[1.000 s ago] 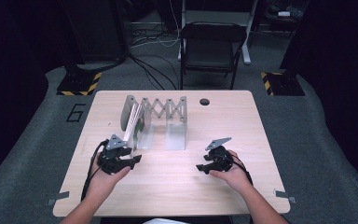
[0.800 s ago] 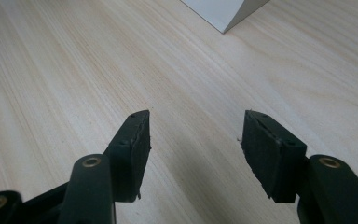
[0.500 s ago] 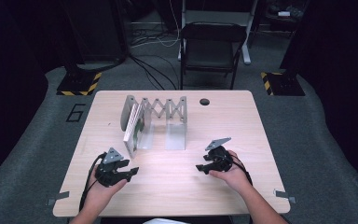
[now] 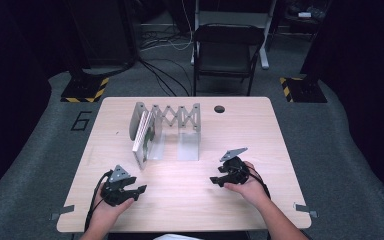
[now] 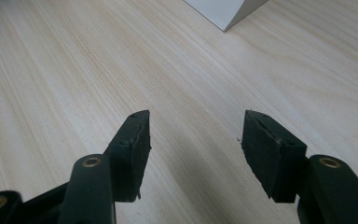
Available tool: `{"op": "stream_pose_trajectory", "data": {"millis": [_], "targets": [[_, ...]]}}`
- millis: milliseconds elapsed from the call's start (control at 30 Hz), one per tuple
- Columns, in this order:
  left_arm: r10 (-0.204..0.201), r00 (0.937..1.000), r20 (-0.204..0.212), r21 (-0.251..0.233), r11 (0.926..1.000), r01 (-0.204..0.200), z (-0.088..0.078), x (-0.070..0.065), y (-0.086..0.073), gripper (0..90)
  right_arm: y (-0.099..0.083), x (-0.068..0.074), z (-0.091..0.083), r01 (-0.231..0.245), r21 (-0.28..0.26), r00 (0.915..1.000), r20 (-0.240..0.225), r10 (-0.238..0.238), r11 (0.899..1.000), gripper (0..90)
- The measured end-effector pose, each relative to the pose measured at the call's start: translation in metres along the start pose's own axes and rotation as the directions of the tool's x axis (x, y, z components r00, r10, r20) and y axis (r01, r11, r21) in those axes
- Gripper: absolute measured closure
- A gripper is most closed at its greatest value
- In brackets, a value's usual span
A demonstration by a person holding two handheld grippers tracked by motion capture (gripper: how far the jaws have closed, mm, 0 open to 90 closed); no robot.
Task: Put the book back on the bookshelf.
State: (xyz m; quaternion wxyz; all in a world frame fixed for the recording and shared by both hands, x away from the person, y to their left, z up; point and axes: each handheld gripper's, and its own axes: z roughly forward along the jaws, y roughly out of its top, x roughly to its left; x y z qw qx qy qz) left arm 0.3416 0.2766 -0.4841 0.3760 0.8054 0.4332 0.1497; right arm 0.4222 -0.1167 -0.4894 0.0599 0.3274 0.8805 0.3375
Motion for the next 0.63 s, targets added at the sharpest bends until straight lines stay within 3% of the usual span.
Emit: {"op": "stream_pose_trajectory", "data": {"millis": [400, 633], "targets": [[-0.07, 0.9975, -0.012, -0.005, 0.9976, 0.07, 0.011, 0.017, -0.015, 44.5, -0.002, 0.001, -0.001, 0.001, -0.004, 1.0, 0.0, -0.001, 1.0, 42.0], [-0.038, 0.9981, -0.049, 0.006, 0.9993, 0.038, 0.016, 0.014, -0.016, 42.3, -0.002, -0.001, -0.001, 0.009, 0.0, 1.0, -0.004, -0.009, 1.0, 42.0]]}}
